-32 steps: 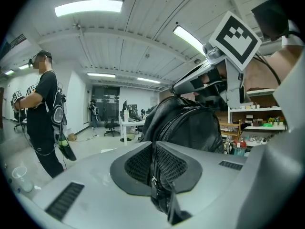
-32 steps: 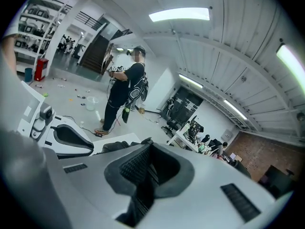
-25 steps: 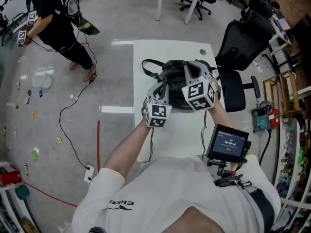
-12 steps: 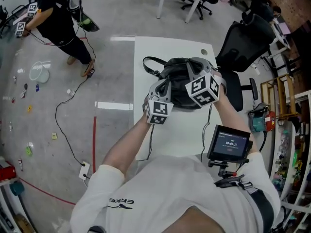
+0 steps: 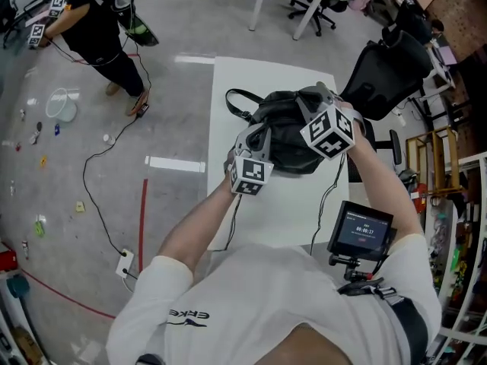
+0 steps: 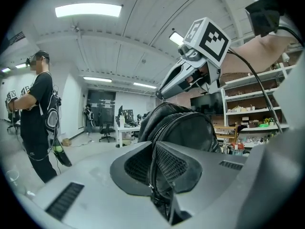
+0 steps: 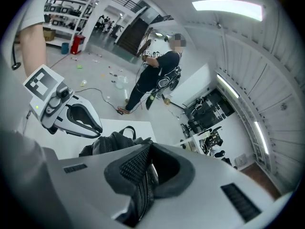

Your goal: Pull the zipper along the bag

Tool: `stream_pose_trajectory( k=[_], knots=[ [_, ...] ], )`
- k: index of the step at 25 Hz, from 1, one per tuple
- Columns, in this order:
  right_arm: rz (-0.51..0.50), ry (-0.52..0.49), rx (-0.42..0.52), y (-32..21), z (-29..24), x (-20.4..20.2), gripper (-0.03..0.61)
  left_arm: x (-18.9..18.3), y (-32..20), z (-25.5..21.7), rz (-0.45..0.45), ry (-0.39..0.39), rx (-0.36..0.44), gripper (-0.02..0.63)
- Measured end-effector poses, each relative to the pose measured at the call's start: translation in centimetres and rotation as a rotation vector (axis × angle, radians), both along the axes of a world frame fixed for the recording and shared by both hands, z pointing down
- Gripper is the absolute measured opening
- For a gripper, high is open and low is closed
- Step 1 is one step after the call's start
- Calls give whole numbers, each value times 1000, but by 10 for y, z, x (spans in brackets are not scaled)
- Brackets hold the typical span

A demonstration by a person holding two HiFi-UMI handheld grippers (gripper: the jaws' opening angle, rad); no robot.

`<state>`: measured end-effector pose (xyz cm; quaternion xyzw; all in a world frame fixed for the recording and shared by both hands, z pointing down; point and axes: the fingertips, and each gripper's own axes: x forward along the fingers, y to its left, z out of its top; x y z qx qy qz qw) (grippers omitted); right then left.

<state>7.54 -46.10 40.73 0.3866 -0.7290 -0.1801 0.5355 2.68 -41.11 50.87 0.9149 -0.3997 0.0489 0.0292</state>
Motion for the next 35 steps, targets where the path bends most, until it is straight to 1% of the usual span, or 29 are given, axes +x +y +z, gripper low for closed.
stream_pose_trajectory(
  k=[2, 5, 16, 21, 29, 35],
  knots=[
    [-13, -7, -25, -2, -1, 1, 18, 0, -1, -1, 8, -3, 4, 5],
    [-22, -25, -37, -3, -1, 0, 18, 2, 0, -2, 20, -7, 8, 5],
    [-48, -77, -34, -1, 4, -7, 18, 4, 0, 1, 1, -12, -7, 5],
    [-45, -105, -23, -4, 3, -12, 18, 6, -1, 1, -10, -22, -9, 5],
    [-95, -50, -8, -8, 11, -30, 18, 8, -3, 5, -8, -30, -11, 6],
    [-121, -17, -32, -13, 18, -39, 18, 11, -5, 6, -7, -28, -10, 5]
  ],
)
